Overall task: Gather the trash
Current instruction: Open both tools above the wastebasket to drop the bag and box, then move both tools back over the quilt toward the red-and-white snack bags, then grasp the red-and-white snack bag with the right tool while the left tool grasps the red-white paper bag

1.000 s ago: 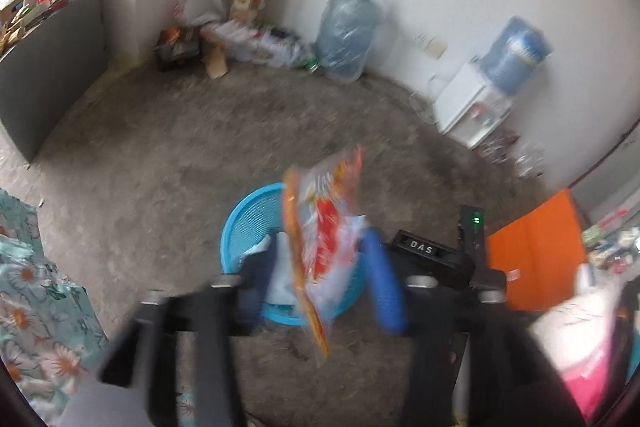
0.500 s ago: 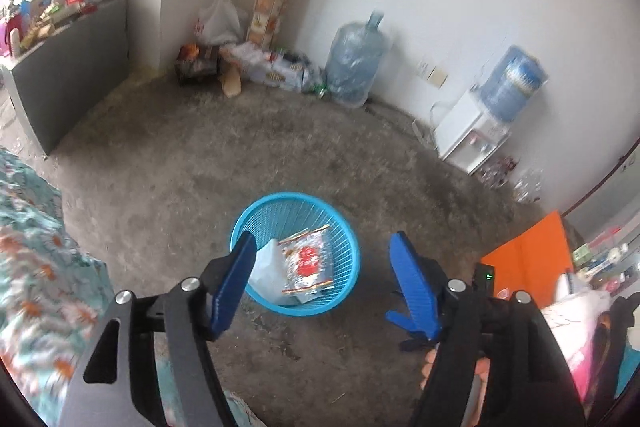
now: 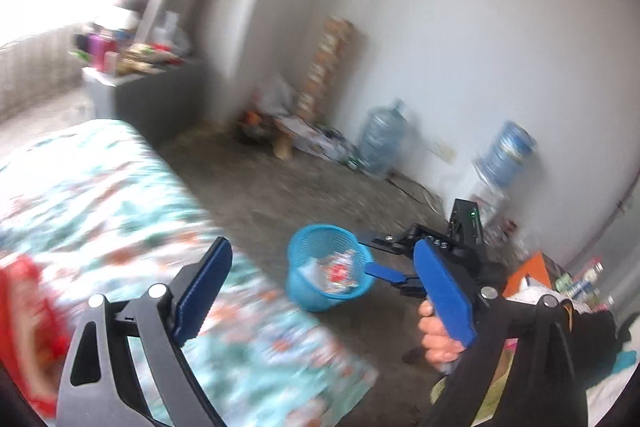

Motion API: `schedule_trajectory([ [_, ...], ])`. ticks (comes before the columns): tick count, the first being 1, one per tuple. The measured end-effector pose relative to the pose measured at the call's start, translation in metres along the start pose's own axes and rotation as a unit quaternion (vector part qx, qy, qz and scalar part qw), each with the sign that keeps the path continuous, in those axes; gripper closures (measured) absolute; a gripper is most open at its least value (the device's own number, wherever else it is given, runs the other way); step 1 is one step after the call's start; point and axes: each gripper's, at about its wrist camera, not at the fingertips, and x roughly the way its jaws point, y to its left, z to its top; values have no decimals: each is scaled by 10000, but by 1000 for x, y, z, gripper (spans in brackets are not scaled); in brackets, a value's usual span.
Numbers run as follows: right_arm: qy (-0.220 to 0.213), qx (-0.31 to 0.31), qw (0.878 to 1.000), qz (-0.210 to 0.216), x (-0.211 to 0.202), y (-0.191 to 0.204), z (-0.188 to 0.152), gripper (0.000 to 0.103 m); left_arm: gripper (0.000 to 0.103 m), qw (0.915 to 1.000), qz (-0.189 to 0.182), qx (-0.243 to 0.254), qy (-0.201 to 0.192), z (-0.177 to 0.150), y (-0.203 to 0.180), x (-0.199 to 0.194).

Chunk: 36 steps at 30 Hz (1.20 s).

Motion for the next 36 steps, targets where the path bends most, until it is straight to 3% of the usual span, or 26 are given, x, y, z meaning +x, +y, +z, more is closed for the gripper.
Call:
schedule_trajectory([
  [4, 564, -542, 9968, 163, 25, 41, -29, 25, 8, 9965, 664, -141, -483, -25, 33, -69],
  [6, 835, -774, 9933, 210, 37, 59, -44, 25, 8, 9911, 1134, -250, -657, -45, 51, -101],
  [10, 1301, -1091, 9851, 283, 63, 93, -69, 25, 8, 9792, 1709, -647, -883, -83, 81, -144],
  [20, 2258, -1985, 9534, 249, 133, 183, -138, 25, 8, 9558, 2168, -1692, -1041, -139, 146, -174],
  [23, 2241, -2455, 9431, 112, 144, 212, -155, 25, 8, 9529, 2251, -1744, -1044, -145, 154, -173],
  [27, 1937, -3611, 9122, 45, 152, 268, -182, 16, 8, 9507, 2391, -1720, -974, -153, 163, -165],
  [31, 1566, -4696, 8686, -209, 166, 311, -217, 10, 8, 9498, 2423, -1776, -869, -161, 173, -159],
  [36, 1206, -5624, 8136, -851, 192, 315, -257, 10, 8, 9503, 2409, -1793, -816, -166, 182, -155],
])
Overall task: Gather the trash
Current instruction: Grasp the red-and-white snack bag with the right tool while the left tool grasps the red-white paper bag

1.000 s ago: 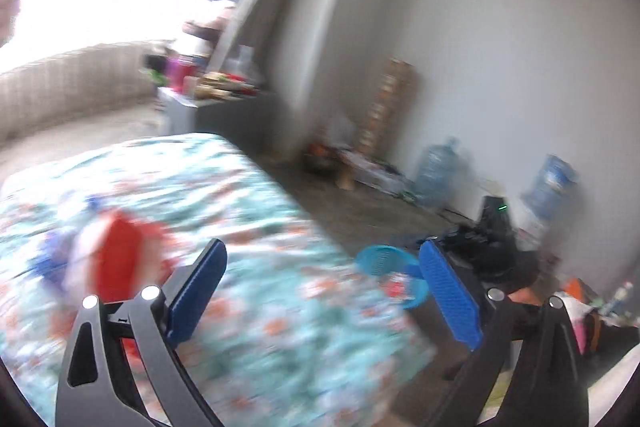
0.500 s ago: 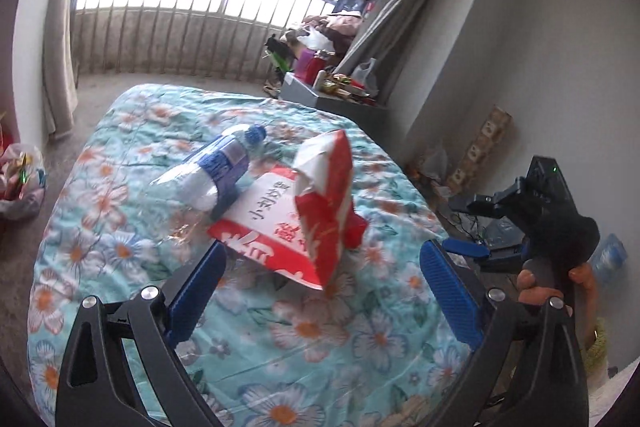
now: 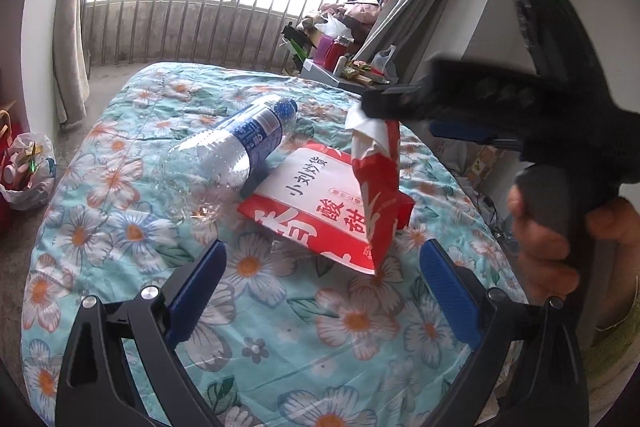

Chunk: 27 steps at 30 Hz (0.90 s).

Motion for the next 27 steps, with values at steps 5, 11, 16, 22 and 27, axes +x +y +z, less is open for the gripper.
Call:
schedule_trajectory([
  [5, 193, -541, 9965, -600, 23, 8, -18, 17, 8, 9999, -3, -57, 94, -2, 5, 2],
  [11, 242, 455, 9985, -157, -3, -43, -29, 77, 8, 10000, -52, -23, 50, -1, 8, -2],
  [16, -265, 1106, 9927, 396, -51, -86, -35, 80, 8, 9998, -179, 25, -25, 0, 2, -8],
  [22, -626, 1178, 9905, 317, -110, -123, -51, 80, 13, 9994, -351, 41, -27, -1, -5, -11],
  [27, -239, 433, 9986, -195, -119, -118, -84, 79, 31, 9972, -719, -201, 43, 2, -5, -9],
])
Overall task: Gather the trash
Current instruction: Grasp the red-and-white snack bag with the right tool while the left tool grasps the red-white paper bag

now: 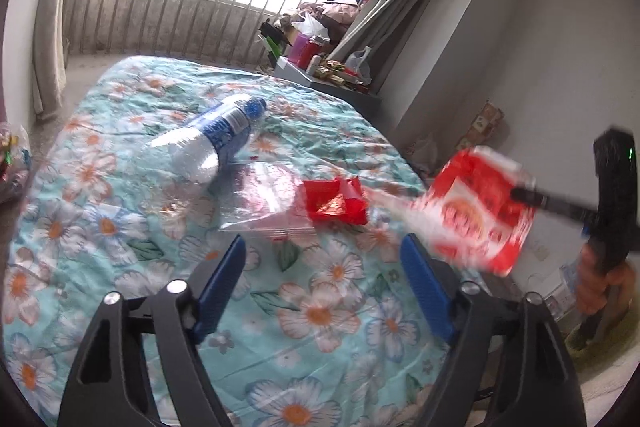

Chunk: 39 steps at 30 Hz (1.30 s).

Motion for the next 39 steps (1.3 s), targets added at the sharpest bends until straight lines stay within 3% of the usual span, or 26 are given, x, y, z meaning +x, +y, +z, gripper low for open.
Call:
schedule_trajectory([
  [4, 302, -862, 9954, -279, 17, 29, -32, 76, 48, 9979, -546, -300, 179, 1, -1, 12],
  [8, 422, -1587, 9863, -146, 35, 62, -55, 71, 61, 9921, -973, -461, 650, -6, -9, 38],
  [11, 603, -1843, 9809, 180, 53, 76, -66, 67, 64, 9892, -1092, -547, 812, -12, -15, 49],
  [16, 921, -1905, 9759, 538, 82, 86, -81, 63, 64, 9842, -1533, -602, 657, -6, -28, 48],
  [18, 945, -1903, 9748, 679, 89, 90, -86, 51, 64, 9823, -1657, -500, 713, -3, -35, 55],
  [21, 830, -1976, 9738, 761, 90, 96, -89, 40, 64, 9813, -1614, -335, 990, -4, -42, 71],
  [28, 729, -1796, 9764, 950, 71, 88, -93, 32, 65, 9786, -1096, 31, 1739, -27, -53, 111],
  [32, 691, -1392, 9801, 1237, 45, 60, -92, 32, 66, 9765, -1123, -187, 1833, -33, -47, 117],
  [35, 471, -311, 9854, 1609, 29, 14, -83, 32, 66, 9770, -1112, -181, 1812, -34, -44, 115],
  [37, 317, 800, 9785, 1876, 29, -25, -77, 32, 67, 9783, -1053, -101, 1779, -35, -45, 116],
  [39, 336, 1685, 9619, 2128, 39, -52, -75, 32, 66, 9801, -973, 11, 1733, -37, -48, 115],
])
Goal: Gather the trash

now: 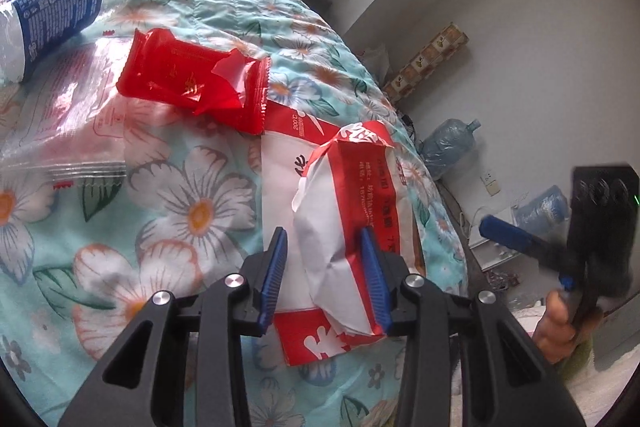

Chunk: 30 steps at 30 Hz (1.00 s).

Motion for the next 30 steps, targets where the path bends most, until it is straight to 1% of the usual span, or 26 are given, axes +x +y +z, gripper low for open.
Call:
schedule_trajectory([
  [2, 86, 664, 9973, 316, 11, -19, 3, 36, 67, 10000, 39, 12, 10, 1, 0, 1],
  [3, 171, 868, 9954, 371, 19, -25, 3, 37, 67, 10000, 54, 9, 17, 1, 1, 1],
  [7, 627, 1524, 9851, 493, 54, -45, 2, 44, 66, 10000, 95, 20, 13, 0, 1, 1],
  [10, 891, 1840, 9749, 886, 76, -50, 0, 47, 67, 10000, 93, 26, -7, 0, 2, 2],
  [11, 921, 1895, 9732, 924, 82, -50, -1, 48, 67, 10000, 87, 28, -16, -1, 3, 1],
  [16, 832, 1873, 9741, 960, 88, -41, -2, 49, 67, 10000, 63, -6, -45, -2, 5, 0],
  [19, 815, 1829, 9755, 913, 94, -39, 2, 49, 67, 10000, 45, -28, -61, -2, 6, -1],
  [22, 835, 1650, 9796, 785, 101, -30, 4, 48, 67, 10000, 15, -66, -68, -3, 8, -2],
  [26, 794, 1617, 9809, 728, 106, -28, 6, 48, 67, 9998, -112, -118, -72, -2, 12, -2],
  [27, 769, 1646, 9808, 712, 106, -28, 6, 50, 67, 9998, -133, -117, -75, -2, 13, -1],
  [29, 719, 1678, 9813, 608, 103, -27, 3, 58, 67, 9998, -161, -116, -68, -2, 14, -1],
  [30, 694, 1714, 9812, 549, 101, -29, 1, 67, 67, 9998, -172, -116, -59, -2, 14, -1],
])
